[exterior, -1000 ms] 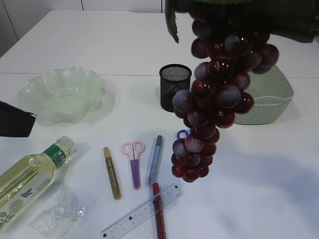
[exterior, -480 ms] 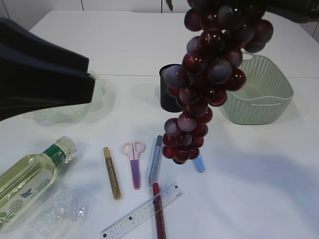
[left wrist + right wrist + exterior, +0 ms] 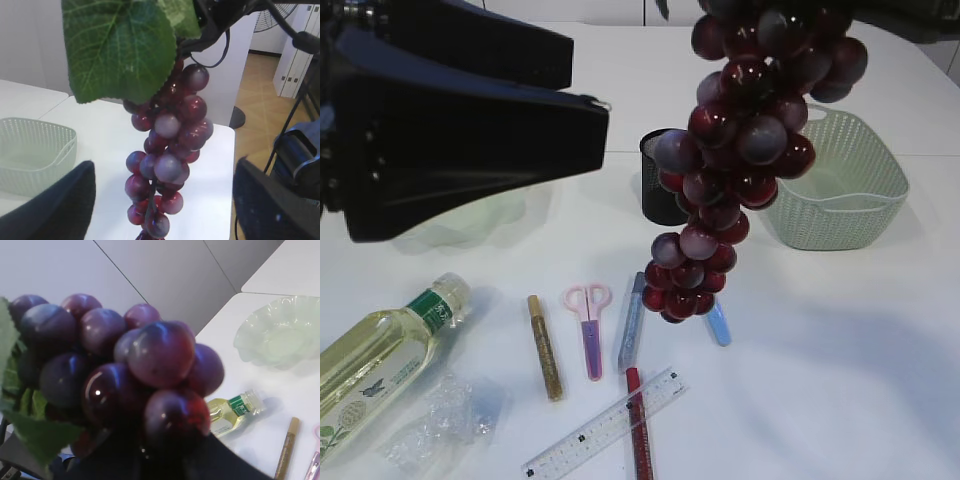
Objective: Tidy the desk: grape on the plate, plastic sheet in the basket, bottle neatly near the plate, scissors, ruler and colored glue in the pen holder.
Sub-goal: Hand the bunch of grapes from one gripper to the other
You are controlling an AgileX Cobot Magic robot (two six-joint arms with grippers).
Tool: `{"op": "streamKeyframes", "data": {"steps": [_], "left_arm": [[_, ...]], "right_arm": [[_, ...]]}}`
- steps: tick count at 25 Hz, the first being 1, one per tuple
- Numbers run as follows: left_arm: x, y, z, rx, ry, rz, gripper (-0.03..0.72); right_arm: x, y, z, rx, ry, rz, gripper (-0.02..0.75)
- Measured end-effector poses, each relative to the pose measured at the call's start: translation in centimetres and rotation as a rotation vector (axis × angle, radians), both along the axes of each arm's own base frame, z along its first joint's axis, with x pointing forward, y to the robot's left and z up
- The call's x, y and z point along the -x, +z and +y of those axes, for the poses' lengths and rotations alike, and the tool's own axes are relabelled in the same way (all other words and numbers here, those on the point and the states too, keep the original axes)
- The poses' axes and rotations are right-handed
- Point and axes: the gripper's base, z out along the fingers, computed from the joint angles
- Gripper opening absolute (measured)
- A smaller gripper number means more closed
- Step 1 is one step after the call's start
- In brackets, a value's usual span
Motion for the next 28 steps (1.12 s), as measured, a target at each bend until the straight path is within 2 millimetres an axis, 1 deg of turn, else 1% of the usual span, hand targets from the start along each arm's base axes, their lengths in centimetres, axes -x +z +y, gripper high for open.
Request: {"op": "streamKeyframes", "data": {"steps": [4,9,16,25,28], "left_arm": [[-0.1,-0.3,-0.4,0.016,-0.035,0.013,0.634],[-0.9,-1.0,-1.2,0.067,-0.059,0.101,0.636],[-1.6,-1.6,-1.8,0.092,-0.074,0.104,0.636],[-1.8,-1.7,-1.9,0.097,-0.068,0.11,0.636],[-1.4,-1.8,-2.6,0.096,-0.083,0.117,0.636]], "right_arm": [[-0.1,0.0,-0.1,0.002,-0.015,-0.009,0.111],[-0.1,0.0,-0.1,0.005,-0.014,-0.015,0.11],[-0.2,0.0,-0.1,0.007,-0.019,-0.021,0.108],[-0.3,0.0,-0.1,0.008,-0.032,-0.025,0.108],[-0.3,0.0,-0.1,0.011,-0.032,-0.034,0.108]]}}
